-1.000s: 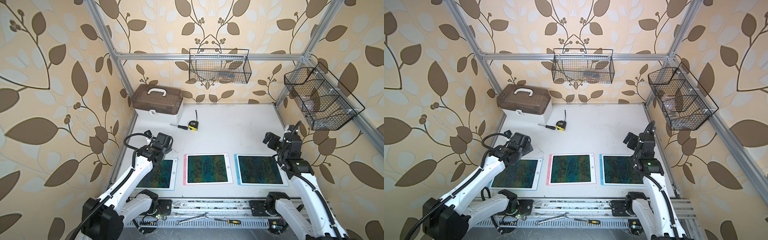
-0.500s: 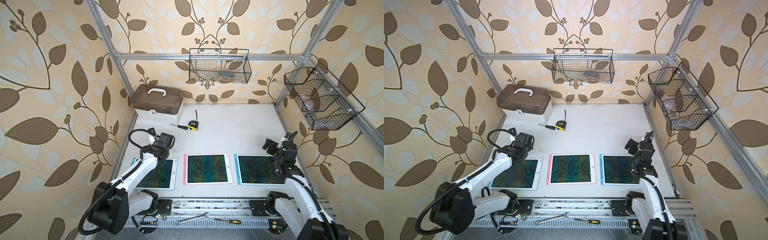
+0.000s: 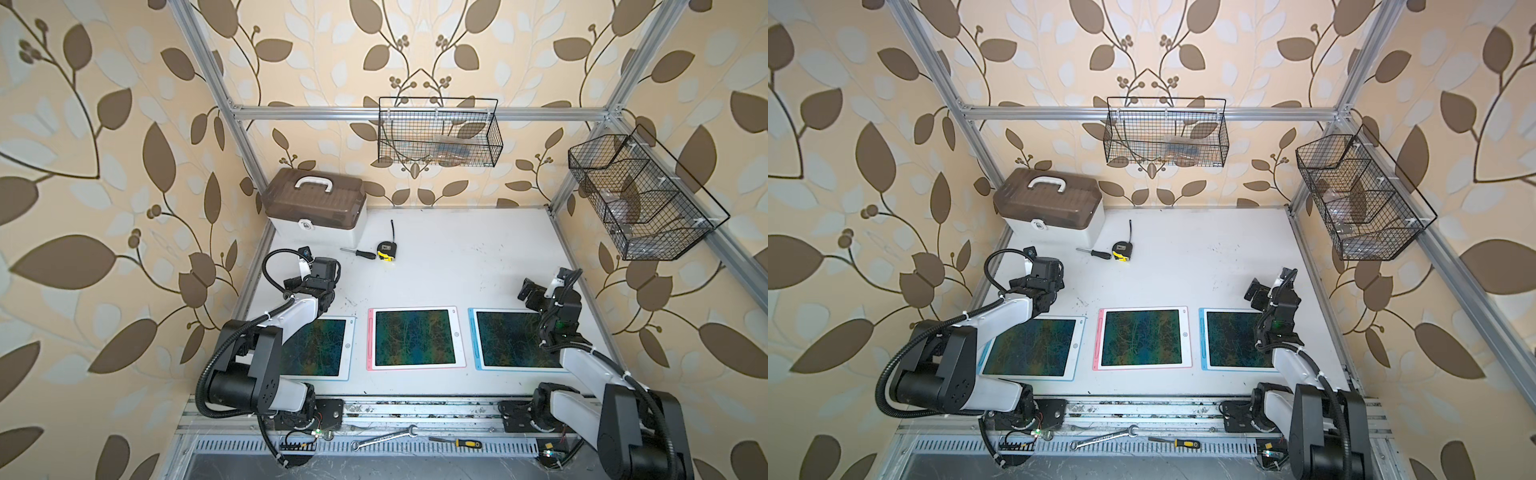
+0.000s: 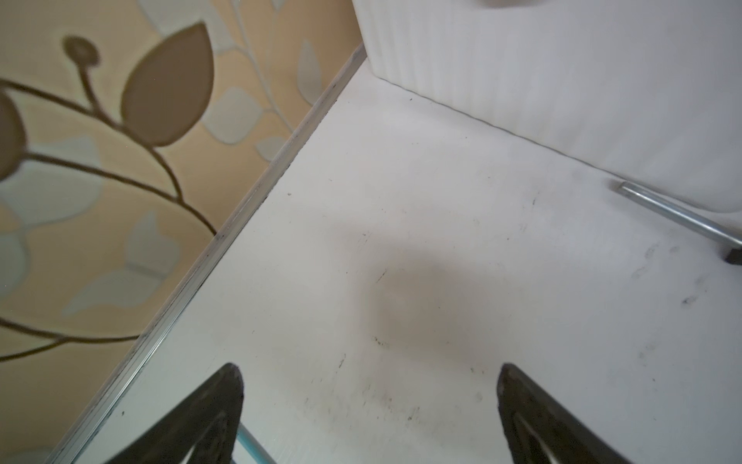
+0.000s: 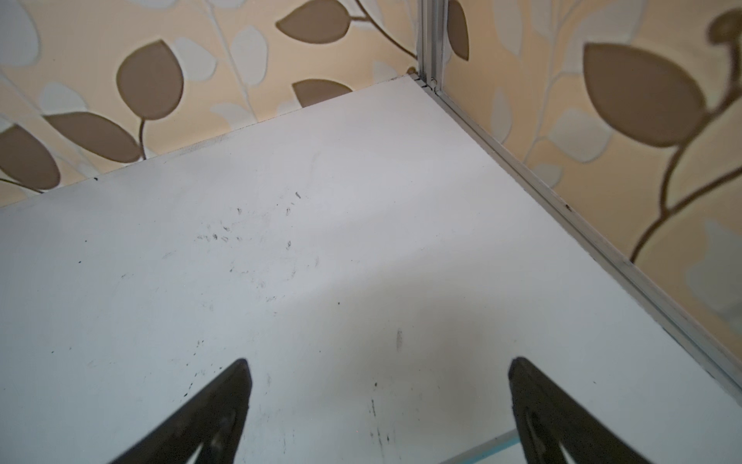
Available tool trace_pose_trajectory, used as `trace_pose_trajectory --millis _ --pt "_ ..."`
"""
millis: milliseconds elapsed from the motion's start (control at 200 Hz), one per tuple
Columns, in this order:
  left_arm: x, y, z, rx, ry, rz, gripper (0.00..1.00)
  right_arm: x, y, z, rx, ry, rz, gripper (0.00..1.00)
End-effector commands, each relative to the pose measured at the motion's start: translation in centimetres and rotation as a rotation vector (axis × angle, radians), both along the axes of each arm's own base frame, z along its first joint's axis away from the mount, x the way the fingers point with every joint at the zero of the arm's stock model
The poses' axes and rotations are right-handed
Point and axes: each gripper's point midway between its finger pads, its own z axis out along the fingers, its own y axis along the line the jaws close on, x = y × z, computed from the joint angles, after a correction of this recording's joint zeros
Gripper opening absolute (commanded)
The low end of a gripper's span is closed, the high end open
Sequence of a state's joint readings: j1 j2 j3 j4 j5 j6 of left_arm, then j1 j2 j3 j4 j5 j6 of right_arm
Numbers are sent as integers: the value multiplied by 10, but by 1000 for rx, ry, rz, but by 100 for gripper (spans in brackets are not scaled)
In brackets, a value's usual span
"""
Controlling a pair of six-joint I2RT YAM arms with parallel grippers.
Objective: Place the stylus back onto the writing tablet
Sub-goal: Reset both arms
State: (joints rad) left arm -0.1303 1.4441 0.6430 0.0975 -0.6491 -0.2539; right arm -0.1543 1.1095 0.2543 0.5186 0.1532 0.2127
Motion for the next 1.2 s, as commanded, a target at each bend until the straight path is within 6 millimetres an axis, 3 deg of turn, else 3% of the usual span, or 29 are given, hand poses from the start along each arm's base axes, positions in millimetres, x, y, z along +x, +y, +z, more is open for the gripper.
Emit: trace_pose_trajectory --millis 0,155,385,490,575,745,1195 --pt "17 -1 0 8 -64 -35 99 14 6 22 -67 -110 37 100" --pt "18 -3 1 15 -72 -62 99 23 21 20 -61 -135 104 100" --pt "29 -20 1 17 -102 -227 99 27 39 18 -117 -127 161 100" --pt "37 -19 -7 3 -128 -245 99 28 50 14 -158 -123 189 100" --pt "32 -14 -7 -25 -140 -234 99 30 59 9 -185 -121 225 100" --pt "23 -14 -13 -115 -212 -288 99 20 45 10 -173 -163 138 100" --pt "24 -16 -17 -115 -220 -301 99 19 44 9 -193 -151 112 100"
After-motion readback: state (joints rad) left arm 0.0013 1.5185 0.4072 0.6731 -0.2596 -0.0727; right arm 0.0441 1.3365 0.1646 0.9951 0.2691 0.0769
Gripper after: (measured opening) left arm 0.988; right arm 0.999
